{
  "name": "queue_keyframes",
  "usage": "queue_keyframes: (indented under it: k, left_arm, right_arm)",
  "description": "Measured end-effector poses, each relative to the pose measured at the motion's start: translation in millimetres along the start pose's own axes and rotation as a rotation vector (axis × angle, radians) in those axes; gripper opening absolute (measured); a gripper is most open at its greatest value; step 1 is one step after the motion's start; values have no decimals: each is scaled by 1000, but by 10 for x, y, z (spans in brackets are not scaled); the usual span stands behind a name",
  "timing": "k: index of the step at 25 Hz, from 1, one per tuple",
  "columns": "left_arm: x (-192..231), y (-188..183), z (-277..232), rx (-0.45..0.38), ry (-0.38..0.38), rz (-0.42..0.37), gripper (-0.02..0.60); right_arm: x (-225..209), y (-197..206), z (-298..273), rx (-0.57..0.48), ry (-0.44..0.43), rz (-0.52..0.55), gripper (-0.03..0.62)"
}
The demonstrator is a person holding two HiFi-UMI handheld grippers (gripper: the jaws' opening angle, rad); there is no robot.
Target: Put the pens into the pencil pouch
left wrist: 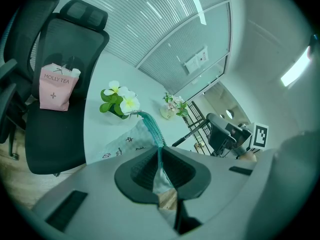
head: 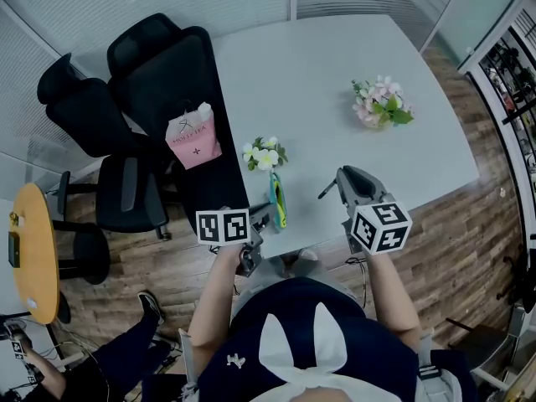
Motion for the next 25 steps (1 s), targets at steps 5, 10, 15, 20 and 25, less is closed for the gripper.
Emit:
queue_keyframes:
  k: [5,10,15,20,25]
  left_arm:
    - [2,-3,-5,1,5,-2,44]
    - [-10,2,-14,3,10,-3,44]
    - [-3,-4,-25,6,12,-1,44]
    - [-14,-1,-29,9,14,-1,44]
    - [-21,14,-23,6,16,0,44]
  right_arm:
    - [186,-176,-14,-39,-45,6,49]
    - [354,-318,-35,-70,-86,15,49]
    - [516,-412,-91,-76,-128,31,49]
    - [674,-487,-120,-88,-171,42,49]
    - [836,-561,-131,-105,-217,46,49]
Point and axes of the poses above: the fingertips, and each gripper's own axes: z backward along the fingers, x to its left, y out of its underside, the point moved 3 cm from there along z, backward along the fingers, and after that the axes turned 5 degrees about -x, right-handed, at the moved point
